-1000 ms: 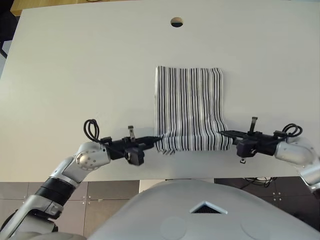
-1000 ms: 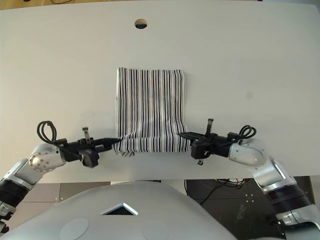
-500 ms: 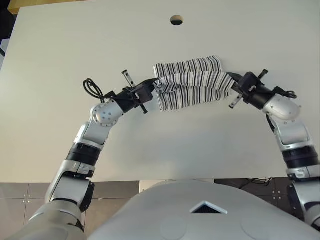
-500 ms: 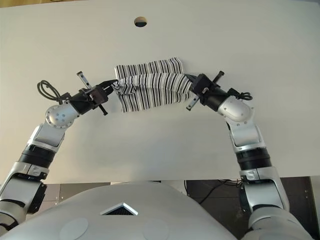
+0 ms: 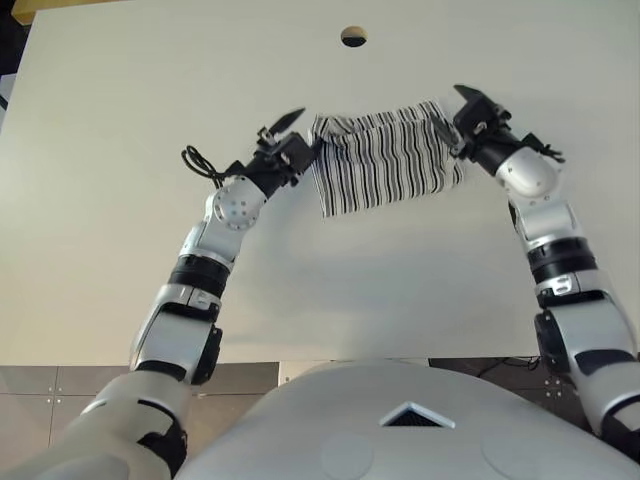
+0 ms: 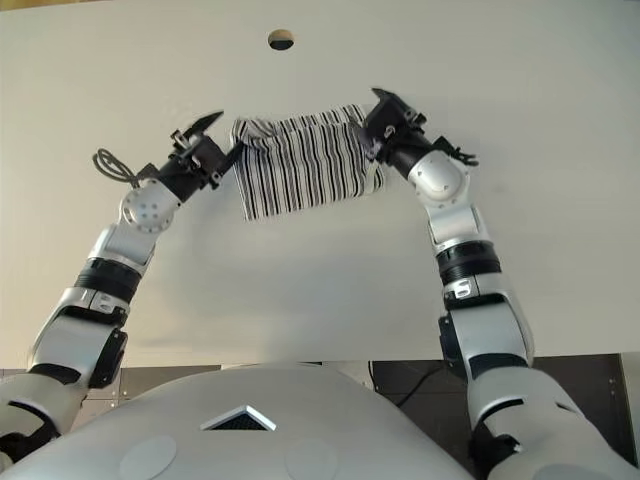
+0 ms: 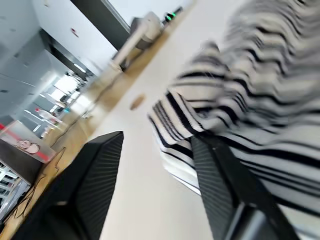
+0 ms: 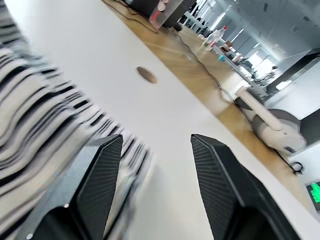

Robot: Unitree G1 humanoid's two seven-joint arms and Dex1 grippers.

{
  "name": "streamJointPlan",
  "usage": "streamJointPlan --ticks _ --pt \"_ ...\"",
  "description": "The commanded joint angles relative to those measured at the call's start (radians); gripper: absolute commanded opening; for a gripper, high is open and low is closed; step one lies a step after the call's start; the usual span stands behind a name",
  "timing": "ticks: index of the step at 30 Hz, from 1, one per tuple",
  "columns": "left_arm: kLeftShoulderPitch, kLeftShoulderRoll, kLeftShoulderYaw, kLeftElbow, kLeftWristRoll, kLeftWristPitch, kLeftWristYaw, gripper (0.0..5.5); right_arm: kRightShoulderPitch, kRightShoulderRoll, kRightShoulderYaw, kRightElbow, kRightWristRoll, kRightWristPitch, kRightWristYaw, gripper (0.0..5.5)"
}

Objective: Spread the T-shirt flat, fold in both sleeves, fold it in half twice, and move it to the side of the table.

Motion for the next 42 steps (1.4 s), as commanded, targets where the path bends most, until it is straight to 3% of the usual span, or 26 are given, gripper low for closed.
streamJointPlan --ticks 1,4,8,11,15,20,26,29,31,37,40,42 --pt "-0.098 -0.015 0.046 0.186 0.006 0.017 0.098 3.1 -0.138 0.055 -0.016 0.191 -0.033 -0.02 -0.103 2.51" --pt "-0.098 0.005 0.075 0.268 0.008 0.021 0.173 3.66 -0.085 0.056 -0.03 0.108 0.01 -0.115 -0.062 2.51" --pt "-0.078 0.005 0.138 0.274 -0.034 0.017 0.241 4.23 0.078 0.089 0.068 -0.13 0.075 -0.169 0.151 2.51" --pt "-0.117 -0.045 0.21 0.279 -0.101 0.03 0.291 4.78 0.041 0.158 0.088 -0.008 0.068 -0.079 0.197 2.51" --pt "-0.152 -0.142 0.254 0.281 -0.149 0.024 0.354 5.45 -0.088 0.236 0.014 0.291 0.092 0.062 0.146 2.51" --pt "-0.187 -0.271 0.267 0.299 -0.196 -0.03 0.351 5.48 -0.174 0.212 -0.206 0.536 0.226 0.244 -0.03 2.51" --pt "-0.192 -0.272 0.283 0.415 -0.155 -0.11 0.478 5.48 -0.134 -0.034 -0.606 0.574 0.481 0.163 -0.389 2.51" --pt "-0.178 -0.271 0.269 0.417 -0.117 -0.179 0.537 5.48 -0.106 -0.114 -0.738 0.582 0.558 0.137 -0.517 2.51" --pt "-0.171 -0.279 0.251 0.416 -0.09 -0.219 0.56 5.48 -0.095 -0.102 -0.782 0.578 0.583 0.127 -0.543 2.51" --pt "-0.157 -0.294 0.237 0.397 -0.067 -0.323 0.576 5.48 -0.087 -0.056 -0.754 0.528 0.507 -0.054 -0.62 2.51" --pt "-0.132 -0.301 0.23 0.346 -0.054 -0.394 0.588 5.48 -0.059 -0.029 -0.612 0.373 0.3 -0.358 -0.685 2.51" --pt "-0.088 -0.329 0.205 0.243 -0.014 -0.438 0.611 5.48 0.019 0.049 -0.503 0.131 0.154 -0.503 -0.688 2.51"
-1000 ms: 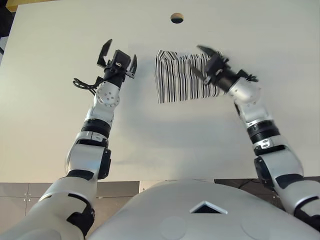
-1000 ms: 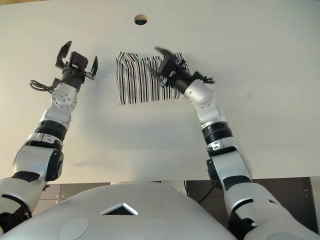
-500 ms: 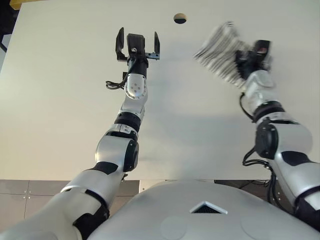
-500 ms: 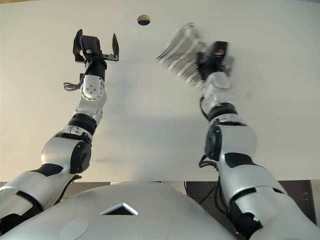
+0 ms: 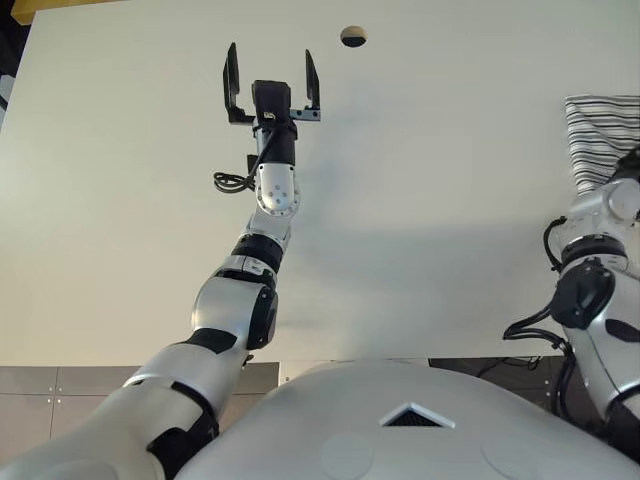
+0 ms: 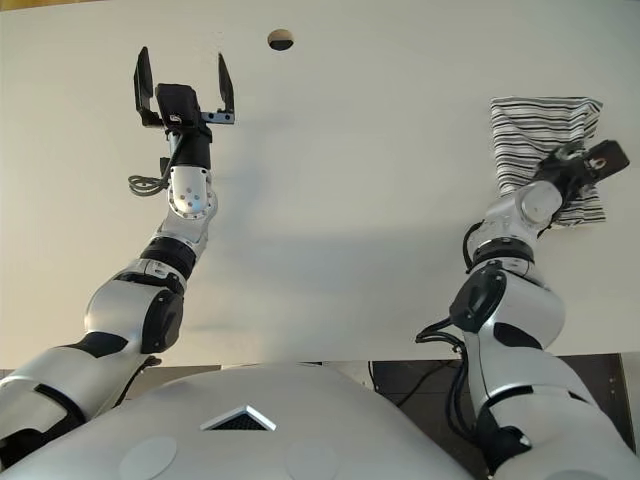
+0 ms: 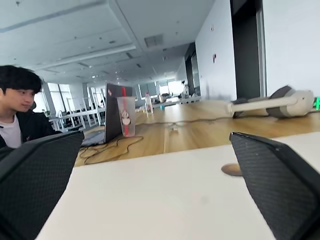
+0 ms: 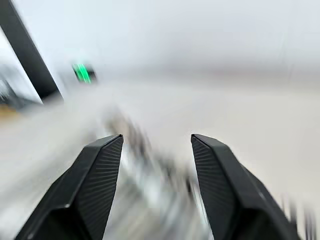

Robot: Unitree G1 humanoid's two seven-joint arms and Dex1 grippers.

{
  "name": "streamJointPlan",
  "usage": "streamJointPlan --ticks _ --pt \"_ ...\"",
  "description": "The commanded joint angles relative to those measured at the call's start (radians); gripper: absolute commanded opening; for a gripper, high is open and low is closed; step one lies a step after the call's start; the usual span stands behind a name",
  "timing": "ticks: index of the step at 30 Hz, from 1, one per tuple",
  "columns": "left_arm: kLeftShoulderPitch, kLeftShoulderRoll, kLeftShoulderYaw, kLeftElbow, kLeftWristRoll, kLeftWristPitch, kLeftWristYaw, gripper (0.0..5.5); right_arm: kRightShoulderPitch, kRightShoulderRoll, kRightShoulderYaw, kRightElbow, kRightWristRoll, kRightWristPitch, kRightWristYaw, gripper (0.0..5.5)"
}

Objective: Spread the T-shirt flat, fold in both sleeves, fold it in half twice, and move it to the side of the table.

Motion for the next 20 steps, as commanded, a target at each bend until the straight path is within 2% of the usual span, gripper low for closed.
streamJointPlan --ticks 1,4,9,12,17,20 --pt "0.104 -0.063 -0.049 -0.219 0.068 -0.083 0.041 5.48 0.138 0.145 0.218 -0.47 -0.283 -0.257 -0.009 2.51" --pt "0.213 -0.141 -0.103 -0.433 0.109 -0.094 0.034 5.48 0.274 0.243 0.337 -0.768 -0.391 -0.247 0.026 2.51" --pt "0.308 -0.205 -0.222 -0.568 0.131 -0.087 -0.039 5.48 0.436 0.353 0.489 -0.961 -0.528 -0.214 0.061 2.51" --pt "0.303 -0.202 -0.26 -0.565 0.097 -0.084 -0.062 5.48 0.472 0.398 0.545 -0.978 -0.593 -0.212 0.047 2.51" --pt "0.191 -0.188 -0.227 -0.45 0.063 -0.08 -0.047 5.48 0.395 0.419 0.533 -0.909 -0.635 -0.209 -0.022 2.51" --pt "0.099 -0.203 -0.172 -0.338 -0.007 -0.054 -0.045 5.5 0.31 0.399 0.542 -0.826 -0.628 -0.207 -0.012 3.03"
